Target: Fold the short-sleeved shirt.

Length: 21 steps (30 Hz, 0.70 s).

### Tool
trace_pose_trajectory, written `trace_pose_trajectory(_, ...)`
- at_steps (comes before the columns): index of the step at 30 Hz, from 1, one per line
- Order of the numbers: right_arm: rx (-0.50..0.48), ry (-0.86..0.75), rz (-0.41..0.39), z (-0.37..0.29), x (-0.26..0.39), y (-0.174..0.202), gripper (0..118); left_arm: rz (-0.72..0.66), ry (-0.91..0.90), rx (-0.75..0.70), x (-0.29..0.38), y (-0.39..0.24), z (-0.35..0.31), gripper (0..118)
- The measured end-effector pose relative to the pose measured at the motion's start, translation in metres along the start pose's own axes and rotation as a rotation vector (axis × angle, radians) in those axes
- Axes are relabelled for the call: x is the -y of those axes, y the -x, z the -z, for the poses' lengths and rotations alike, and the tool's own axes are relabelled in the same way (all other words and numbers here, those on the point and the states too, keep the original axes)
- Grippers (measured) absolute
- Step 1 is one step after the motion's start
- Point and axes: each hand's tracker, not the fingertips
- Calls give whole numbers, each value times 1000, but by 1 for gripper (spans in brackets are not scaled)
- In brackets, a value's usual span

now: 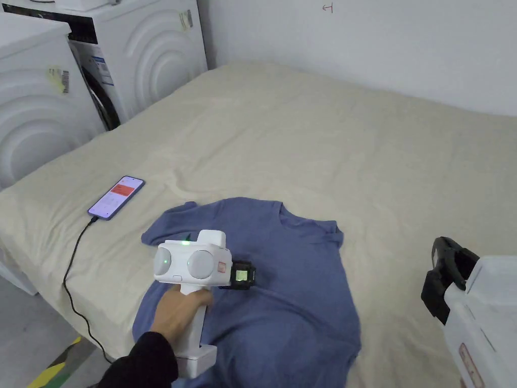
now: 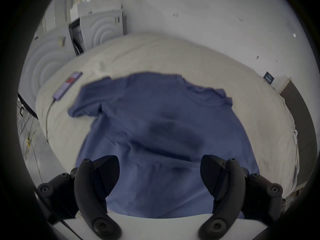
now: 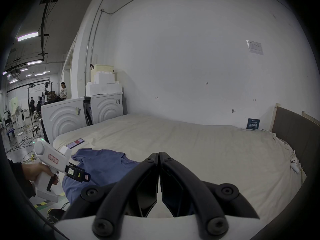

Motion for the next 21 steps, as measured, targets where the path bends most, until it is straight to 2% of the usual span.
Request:
trace_pose_trajectory(7,21,33,10,2,10,-14,1,35,127,-51,15,-5,48,98)
trace_pose_trajectory(11,28,45,14,0,14,-19,1,58,123,-55,19,-17,37,73)
trace_pose_trajectory(13,32,48,17,-2,15,-22,1,71,125,-49,17,-19,36,50)
trace_pose_trajectory(16,37,47,28,-6,14,-26,1,131,121,-40,19,-22,33,3)
trace_pose_trajectory(19,44,42,30,-12,13,-31,1,138,109,-32,21,-15,31,0)
trace_pose_trajectory(21,49,38,29,-16,11,-35,1,60,77,29,16,-4,27,0)
